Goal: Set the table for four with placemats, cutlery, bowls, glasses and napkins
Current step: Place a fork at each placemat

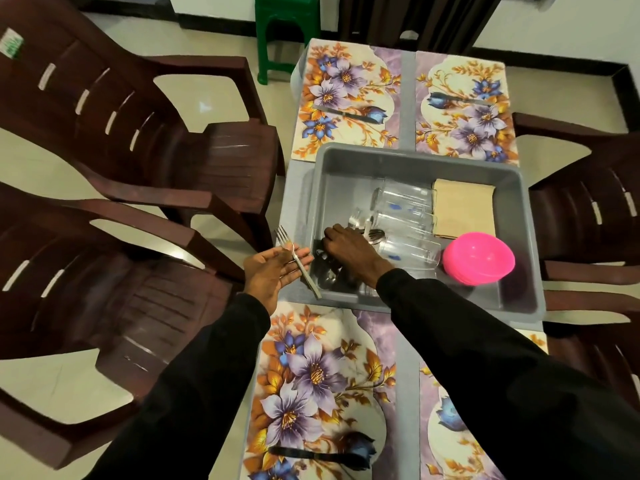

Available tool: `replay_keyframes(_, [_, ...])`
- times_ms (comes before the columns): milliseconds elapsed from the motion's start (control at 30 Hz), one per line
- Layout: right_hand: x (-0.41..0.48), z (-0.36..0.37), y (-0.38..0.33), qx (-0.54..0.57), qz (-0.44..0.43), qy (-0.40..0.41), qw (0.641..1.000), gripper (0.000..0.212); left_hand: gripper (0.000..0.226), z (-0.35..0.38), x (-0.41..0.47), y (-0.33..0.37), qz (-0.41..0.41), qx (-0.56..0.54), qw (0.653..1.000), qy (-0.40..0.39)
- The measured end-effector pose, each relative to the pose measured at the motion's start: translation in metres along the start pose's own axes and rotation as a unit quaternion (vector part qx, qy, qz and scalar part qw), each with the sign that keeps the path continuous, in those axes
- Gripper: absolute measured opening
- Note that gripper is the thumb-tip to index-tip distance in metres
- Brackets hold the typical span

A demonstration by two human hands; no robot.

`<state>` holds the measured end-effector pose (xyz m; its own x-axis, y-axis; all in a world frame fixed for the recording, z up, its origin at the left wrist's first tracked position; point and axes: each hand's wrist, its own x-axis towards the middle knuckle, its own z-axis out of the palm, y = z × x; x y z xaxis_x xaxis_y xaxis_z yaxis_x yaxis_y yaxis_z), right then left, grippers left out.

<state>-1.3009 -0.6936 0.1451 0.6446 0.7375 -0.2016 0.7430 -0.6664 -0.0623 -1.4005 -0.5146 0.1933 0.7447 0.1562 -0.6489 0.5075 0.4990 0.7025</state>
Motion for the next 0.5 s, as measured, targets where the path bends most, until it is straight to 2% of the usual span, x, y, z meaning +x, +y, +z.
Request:
replay_keyframes(167, [-0.006,-0.002,0.002,-0.008,-0.11,-0.004,0.994,0.01,0.035,0.0,-0.001,0.003,0.001,-0.007,1.0,-0.01])
replay_keyframes(267, [-0.012,-0.001,0.008,0.01,-0.152,0.005,0.988,0.008,0.034,0.001,-0.002,0.003,0.003,-0.01,1.0,-0.012])
replay_keyframes(400, [-0.022,-0.004,0.019,0.036,-0.154,0.012,0.987,0.014,0.033,0.002,-0.004,0.004,0.004,-0.018,1.0,-0.01])
replay_keyframes(500, [-0.037,-0.003,0.024,0.081,-0.082,0.047,0.992,0.026,0.034,0.0,-0.005,0.005,0.005,-0.02,1.0,-0.012])
